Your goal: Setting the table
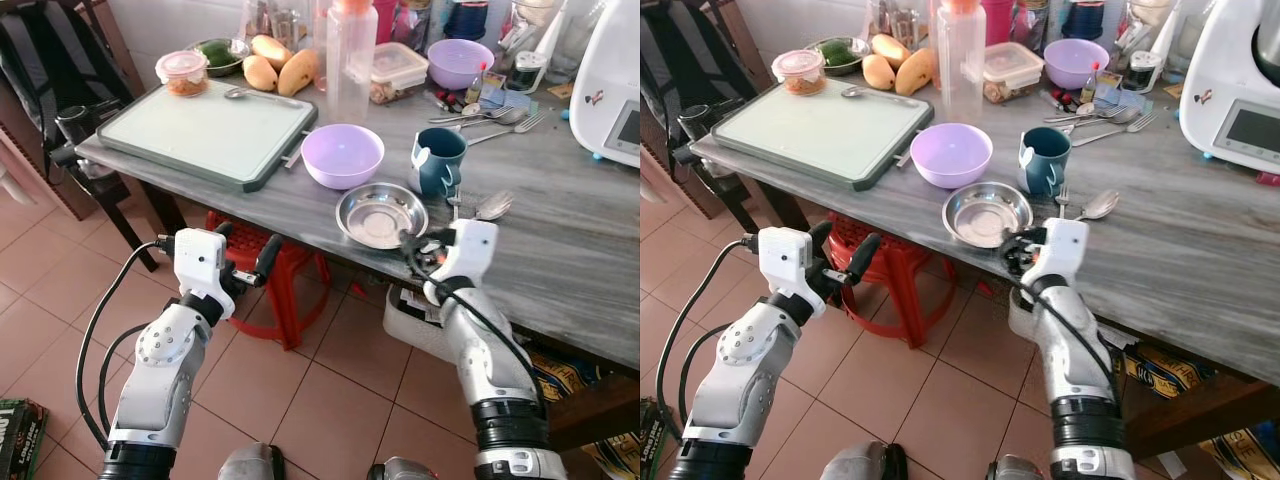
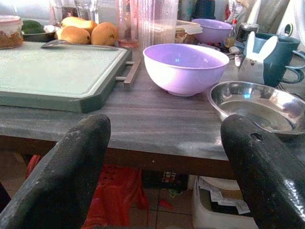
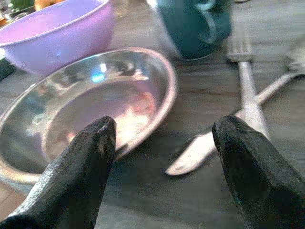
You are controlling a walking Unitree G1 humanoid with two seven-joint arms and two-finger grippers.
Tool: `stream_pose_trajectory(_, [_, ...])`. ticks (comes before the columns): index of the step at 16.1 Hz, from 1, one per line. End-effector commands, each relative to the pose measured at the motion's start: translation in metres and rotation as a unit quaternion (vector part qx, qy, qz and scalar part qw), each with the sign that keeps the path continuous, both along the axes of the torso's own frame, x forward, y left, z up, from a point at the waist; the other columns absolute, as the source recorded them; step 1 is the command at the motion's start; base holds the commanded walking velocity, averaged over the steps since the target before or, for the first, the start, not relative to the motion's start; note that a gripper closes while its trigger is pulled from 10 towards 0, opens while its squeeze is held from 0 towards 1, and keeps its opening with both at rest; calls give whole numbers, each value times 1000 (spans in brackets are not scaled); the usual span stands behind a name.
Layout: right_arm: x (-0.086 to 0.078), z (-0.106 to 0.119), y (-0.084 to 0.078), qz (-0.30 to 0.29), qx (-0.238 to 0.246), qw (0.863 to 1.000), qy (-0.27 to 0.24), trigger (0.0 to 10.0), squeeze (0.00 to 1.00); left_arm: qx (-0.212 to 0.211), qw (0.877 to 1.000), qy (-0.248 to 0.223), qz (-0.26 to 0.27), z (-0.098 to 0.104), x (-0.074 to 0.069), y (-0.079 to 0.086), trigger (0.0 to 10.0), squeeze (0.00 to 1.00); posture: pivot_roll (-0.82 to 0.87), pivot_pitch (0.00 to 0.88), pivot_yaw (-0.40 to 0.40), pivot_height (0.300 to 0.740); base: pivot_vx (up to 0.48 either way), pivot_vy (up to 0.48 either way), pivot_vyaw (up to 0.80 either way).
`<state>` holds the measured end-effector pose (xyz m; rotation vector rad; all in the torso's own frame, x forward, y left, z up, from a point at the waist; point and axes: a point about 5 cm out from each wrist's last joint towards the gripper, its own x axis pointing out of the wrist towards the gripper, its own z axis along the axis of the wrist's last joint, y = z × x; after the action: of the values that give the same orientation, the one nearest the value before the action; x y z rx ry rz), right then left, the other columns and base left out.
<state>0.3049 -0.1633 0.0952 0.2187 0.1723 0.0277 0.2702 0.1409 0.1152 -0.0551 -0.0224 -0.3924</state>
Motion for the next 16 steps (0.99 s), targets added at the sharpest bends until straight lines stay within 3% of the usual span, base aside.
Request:
stream_pose_trajectory(1, [0, 2, -3, -5, 2, 1000, -14, 10000, 0, 10, 1000, -5, 2, 3, -1, 3, 10000, 0, 30, 31, 59, 740, 0, 0, 0])
stream_pose_trajectory(2, [0, 7, -5, -6, -17, 999, -41, 10000, 0, 10, 1000, -5, 2, 3, -1, 3, 10000, 0, 27, 30, 62, 740, 0, 0, 0])
stream_pose_trajectory(3, [-4, 19, -10, -25, -75, 993, -86, 10000, 0, 10, 1000, -6, 1, 3, 0, 3, 10000, 0, 23, 28, 64, 740, 0, 0, 0])
stream_pose_trajectory(5, [-7, 21, -16, -65, -93, 990, -84, 10000, 0, 9, 1000, -6, -2, 3, 1, 1, 10000, 0, 19, 24, 65, 740, 0, 0, 0])
stream_pose_trajectory(6, [-9, 21, -18, -84, -86, 990, -76, 0, 0, 9, 1000, -6, -3, 3, 1, 0, 10000, 0, 14, 21, 66, 740, 0, 0, 0])
stream_pose_trajectory(8, [-10, 12, -24, -112, -115, 987, -30, 0, 0, 8, 1000, -7, -4, 3, 2, -1, 10000, 0, 12, 21, 66, 740, 0, 0, 0])
stream_pose_trajectory(9, [-8, 8, -29, -123, -129, 984, -8, 588, 0, 7, 1000, -7, -4, 3, 2, -1, 10000, 0, 11, 21, 66, 740, 0, 0, 0])
stream_pose_trajectory(10, [-6, 4, -33, -128, -139, 982, 8, 4353, 0, 6, 1000, -7, -4, 3, 2, -2, 10000, 0, 12, 22, 65, 740, 0, 0, 0])
stream_pose_trajectory(11, [-1, 2, -35, -123, -145, 982, 21, 2431, 0, 6, 1000, -7, -4, 3, 2, -1, 10000, 0, 13, 22, 63, 740, 0, 0, 0])
stream_pose_trajectory(16, [11, 0, -34, -100, -157, 982, 40, 3490, 0, 6, 1000, -6, -1, 3, 0, -1, 10000, 0, 20, 26, 56, 740, 0, 0, 0])
